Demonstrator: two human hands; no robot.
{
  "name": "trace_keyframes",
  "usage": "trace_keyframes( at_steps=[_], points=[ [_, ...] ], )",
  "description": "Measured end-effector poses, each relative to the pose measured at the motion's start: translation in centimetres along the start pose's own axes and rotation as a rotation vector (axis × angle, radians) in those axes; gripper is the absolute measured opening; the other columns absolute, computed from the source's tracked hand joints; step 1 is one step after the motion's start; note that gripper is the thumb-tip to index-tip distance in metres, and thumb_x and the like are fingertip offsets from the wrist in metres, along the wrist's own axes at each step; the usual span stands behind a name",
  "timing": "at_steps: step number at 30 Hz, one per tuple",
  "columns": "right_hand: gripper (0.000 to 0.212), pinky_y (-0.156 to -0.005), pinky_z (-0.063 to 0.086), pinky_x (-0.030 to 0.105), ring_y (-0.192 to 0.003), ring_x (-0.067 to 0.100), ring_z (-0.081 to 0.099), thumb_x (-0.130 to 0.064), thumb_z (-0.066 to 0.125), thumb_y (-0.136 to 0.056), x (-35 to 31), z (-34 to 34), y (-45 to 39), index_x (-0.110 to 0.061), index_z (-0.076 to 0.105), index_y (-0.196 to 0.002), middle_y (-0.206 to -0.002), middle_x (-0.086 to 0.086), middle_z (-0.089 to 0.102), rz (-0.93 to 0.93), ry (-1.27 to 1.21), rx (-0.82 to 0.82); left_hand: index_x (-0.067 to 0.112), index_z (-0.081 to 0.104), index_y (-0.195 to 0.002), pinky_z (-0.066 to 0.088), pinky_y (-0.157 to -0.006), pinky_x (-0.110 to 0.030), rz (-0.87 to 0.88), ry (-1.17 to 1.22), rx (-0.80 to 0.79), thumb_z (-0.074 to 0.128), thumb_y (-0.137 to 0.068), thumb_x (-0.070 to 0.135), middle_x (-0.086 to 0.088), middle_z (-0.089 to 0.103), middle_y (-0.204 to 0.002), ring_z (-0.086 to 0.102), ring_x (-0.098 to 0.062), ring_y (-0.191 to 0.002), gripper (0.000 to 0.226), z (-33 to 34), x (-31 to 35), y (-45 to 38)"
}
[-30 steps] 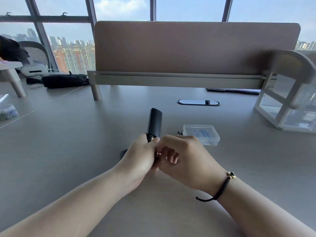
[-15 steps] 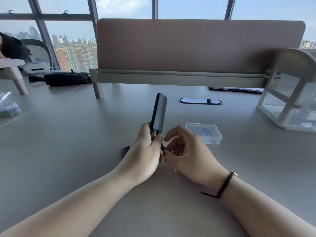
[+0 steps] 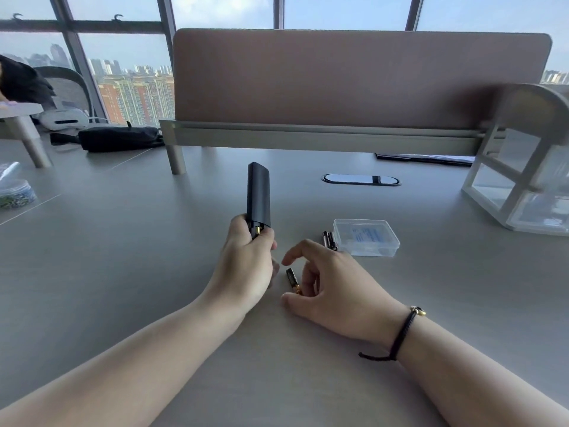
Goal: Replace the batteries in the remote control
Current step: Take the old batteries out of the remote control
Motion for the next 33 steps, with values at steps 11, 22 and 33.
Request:
trace_keyframes(
  at_steps=[11,22,33],
  points=[
    [0.042,-0.057,0.049,0.027,-0.054,0.001,0.055,-0.033,0.078,-0.068,0.3,-0.3,0.0,-0.039,0.056,-0.103,-0.068,-0.007,0.069,0.055,-0.084,-0.019,0.012,0.047,-0.101,0.036,-0.046,-0.033,0.003,0.049,-0.043,0.044,-0.100,0.010,-0.009,0.052,-0.084,0.045,-0.021,-0.044,0.004,0.7,0.6,0.5],
    [0.039,-0.051,0.038,0.014,-0.047,0.001,0.049,-0.024,0.081,-0.071,-0.1,-0.6,0.1,-0.035,0.060,-0.101,-0.077,-0.005,0.078,0.060,-0.263,-0.026,0.000,0.047,-0.106,0.035,-0.043,-0.029,0.035,0.157,-0.061,0.044,-0.102,0.016,-0.011,0.050,-0.081,0.042,-0.022,-0.043,0.017,0.5,1.9,0.6],
    [0.031,-0.055,0.035,0.010,-0.050,0.003,0.052,-0.024,0.080,-0.075,-1.8,-3.1,0.7,-0.028,0.065,-0.102,-0.058,-0.006,0.057,-0.074,-0.229,0.227,-0.007,0.049,-0.120,0.039,-0.070,-0.037,-0.094,0.424,-0.495,0.029,-0.085,0.077,-0.015,0.047,-0.091,0.043,-0.031,-0.080,0.093,3.7,2.2,2.8]
  ],
)
Point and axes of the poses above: each hand's wrist, its own y-axis away from the middle knuckle, its own z-axis out of the palm, x = y × z, the point moved 9 cm from there along -y, towards the middle knuckle
